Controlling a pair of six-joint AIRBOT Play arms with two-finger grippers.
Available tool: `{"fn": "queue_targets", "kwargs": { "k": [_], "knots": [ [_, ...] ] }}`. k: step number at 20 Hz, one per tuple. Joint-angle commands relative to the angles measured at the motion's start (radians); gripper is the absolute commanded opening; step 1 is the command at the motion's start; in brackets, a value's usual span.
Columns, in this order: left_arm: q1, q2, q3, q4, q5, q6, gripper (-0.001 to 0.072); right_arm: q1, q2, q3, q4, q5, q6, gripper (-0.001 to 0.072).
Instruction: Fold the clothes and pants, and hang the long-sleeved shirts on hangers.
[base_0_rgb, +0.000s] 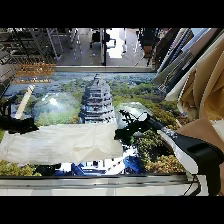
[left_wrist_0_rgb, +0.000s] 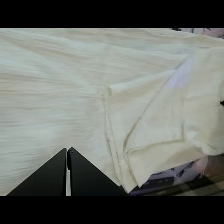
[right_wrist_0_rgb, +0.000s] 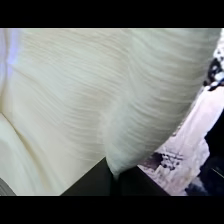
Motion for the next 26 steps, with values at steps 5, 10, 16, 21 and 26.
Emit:
{"fn": "queue_targets", "kwargs": {
  "k": [5,10,16,21,26],
  "knots": [
    [-0.016,0.003,-0.071,-0.017,0.009,-0.053,0.0011,-0.111,0.318,0.091,-0.691,0.158,0.422,0.0011],
    [-0.163,0.001,-0.153,-0.019,0.069,-0.015,0.0011,-0.208,0.459,0.170,-0.789,0.363,0.475,0.0010],
    [-0.293,-0.067,-0.164,0.040,0.206,-0.019,0.0011,-0.089,0.484,0.382,-0.704,0.485,0.620,0.0011],
    [-0.291,-0.159,-0.163,0.048,0.249,-0.029,0.0010,0.253,0.424,0.410,-0.655,0.235,0.791,0.0011],
    [-0.193,-0.039,-0.049,0.098,0.089,-0.053,0.0011,0.555,0.176,0.410,-0.577,-0.057,0.844,0.0011]
  ]
}}
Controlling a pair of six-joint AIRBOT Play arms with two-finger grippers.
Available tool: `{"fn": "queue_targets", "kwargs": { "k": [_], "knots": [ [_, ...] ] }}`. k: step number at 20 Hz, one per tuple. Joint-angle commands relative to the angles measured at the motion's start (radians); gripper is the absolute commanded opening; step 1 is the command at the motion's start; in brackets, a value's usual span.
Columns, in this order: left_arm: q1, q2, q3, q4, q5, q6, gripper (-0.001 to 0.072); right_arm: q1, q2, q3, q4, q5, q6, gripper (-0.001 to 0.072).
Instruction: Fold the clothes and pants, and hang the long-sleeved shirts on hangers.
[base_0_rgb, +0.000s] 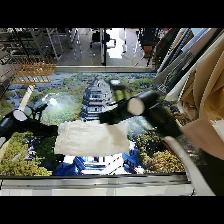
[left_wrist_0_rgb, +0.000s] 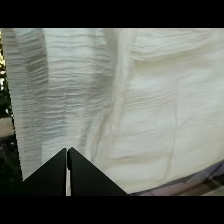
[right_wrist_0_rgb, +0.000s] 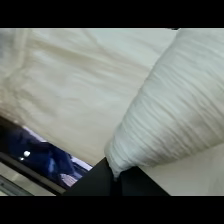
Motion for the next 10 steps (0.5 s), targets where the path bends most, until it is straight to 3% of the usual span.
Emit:
{"fn": "queue_targets", "kwargs": {
  "k": [1,3,5,6,7,8,10],
  "knots": [
    [0.084,0.096,0.081,0.023,-0.127,-0.013,0.0011,0.198,-0.176,0.006,0.090,-0.305,0.045,0.0012],
    [0.135,0.177,0.084,0.020,-0.150,-0.013,0.0011,0.235,-0.277,0.022,0.178,-0.519,0.040,0.0012],
    [0.159,0.227,0.084,0.020,-0.155,-0.017,0.0011,0.238,-0.365,0.110,0.296,-0.595,-0.077,0.0020],
    [0.160,0.236,0.084,0.020,-0.153,-0.017,0.0011,0.237,-0.395,0.168,0.336,-0.577,-0.174,0.0158],
    [0.159,0.237,0.084,0.019,-0.153,-0.019,0.0011,0.232,-0.408,0.225,0.358,-0.532,-0.255,0.0425],
    [0.154,0.231,0.083,0.010,-0.153,-0.020,0.0011,0.217,-0.405,0.273,0.345,-0.469,-0.324,0.0525],
    [0.146,0.212,0.082,-0.043,-0.153,-0.019,0.0011,0.145,-0.380,0.356,0.245,-0.291,-0.310,0.0512]
  ]
}}
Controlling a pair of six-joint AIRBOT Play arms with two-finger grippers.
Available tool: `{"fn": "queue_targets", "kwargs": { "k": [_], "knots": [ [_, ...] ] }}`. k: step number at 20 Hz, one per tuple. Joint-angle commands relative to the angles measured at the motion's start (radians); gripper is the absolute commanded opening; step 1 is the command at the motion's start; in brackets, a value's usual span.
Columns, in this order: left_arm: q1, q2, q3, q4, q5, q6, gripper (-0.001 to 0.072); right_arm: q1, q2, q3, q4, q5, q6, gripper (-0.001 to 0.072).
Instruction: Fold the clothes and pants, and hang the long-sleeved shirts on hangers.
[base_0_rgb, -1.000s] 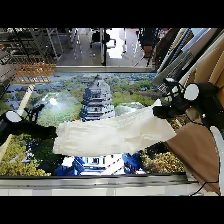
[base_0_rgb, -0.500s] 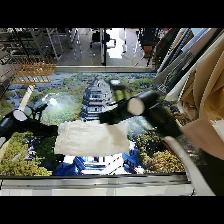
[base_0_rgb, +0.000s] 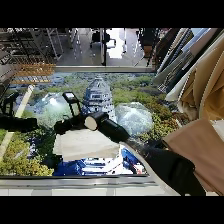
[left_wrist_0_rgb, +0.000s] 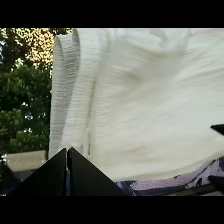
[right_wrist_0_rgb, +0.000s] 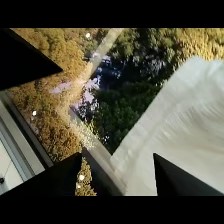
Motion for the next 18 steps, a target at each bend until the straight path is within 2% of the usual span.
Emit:
{"fn": "queue_targets", "kwargs": {
  "k": [1,2,6,7,8,9,11,12,13,18],
  "knots": [
    [-0.005,-0.011,0.002,-0.078,-0.009,-0.002,0.0011,-0.101,0.006,0.126,-0.082,0.225,-0.061,0.0506],
    [-0.015,-0.025,-0.001,-0.103,-0.009,-0.002,0.0011,-0.175,0.035,0.119,-0.109,0.322,-0.033,0.0468],
    [-0.112,-0.105,-0.034,-0.124,-0.004,0.036,0.0011,-0.443,0.129,-0.009,-0.013,0.624,-0.060,0.0466],
    [-0.146,-0.133,-0.044,-0.127,-0.003,0.058,0.0011,-0.490,0.146,-0.067,0.040,0.663,-0.078,0.0474],
    [-0.177,-0.161,-0.051,-0.126,0.004,0.071,0.0011,-0.534,0.161,-0.139,0.099,0.682,-0.100,0.0537],
    [-0.207,-0.193,-0.053,-0.126,0.018,0.074,0.0011,-0.567,0.168,-0.204,0.145,0.688,-0.119,0.0588],
    [-0.240,-0.255,-0.053,-0.121,0.054,0.077,0.0011,-0.609,0.168,-0.332,0.205,0.663,-0.150,0.0601],
    [-0.243,-0.285,-0.053,-0.115,0.073,0.076,0.0011,-0.619,0.167,-0.394,0.217,0.632,-0.177,0.0674],
    [-0.242,-0.316,-0.053,-0.105,0.091,0.072,0.0011,-0.626,0.165,-0.446,0.224,0.599,-0.201,0.0696],
    [-0.219,-0.415,-0.053,-0.042,0.127,0.020,0.0011,-0.650,0.111,-0.597,0.319,0.443,-0.345,0.0696]
  ]
}}
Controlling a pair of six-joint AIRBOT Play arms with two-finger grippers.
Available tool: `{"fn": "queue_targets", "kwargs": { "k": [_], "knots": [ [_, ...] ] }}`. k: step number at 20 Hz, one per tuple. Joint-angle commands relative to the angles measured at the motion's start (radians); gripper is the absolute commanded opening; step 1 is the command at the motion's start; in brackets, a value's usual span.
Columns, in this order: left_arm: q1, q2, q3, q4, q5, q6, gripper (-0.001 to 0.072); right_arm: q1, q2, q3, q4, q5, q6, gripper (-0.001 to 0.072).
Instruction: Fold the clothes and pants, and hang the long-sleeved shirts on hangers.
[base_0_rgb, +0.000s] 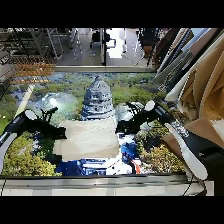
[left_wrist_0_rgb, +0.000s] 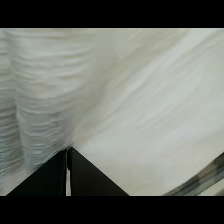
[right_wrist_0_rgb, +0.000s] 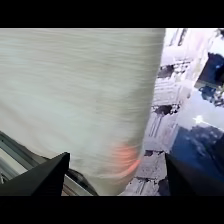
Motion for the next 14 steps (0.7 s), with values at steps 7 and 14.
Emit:
{"fn": "queue_targets", "kwargs": {
  "k": [7,14],
  "knots": [
    [0.003,-0.052,0.000,0.030,0.054,-0.023,0.0011,-0.005,-0.166,-0.085,0.359,-0.150,-0.266,0.0697],
    [0.004,-0.028,0.001,0.030,0.016,-0.022,0.0011,0.203,-0.224,-0.069,0.561,-0.201,-0.322,0.0120]
  ]
}}
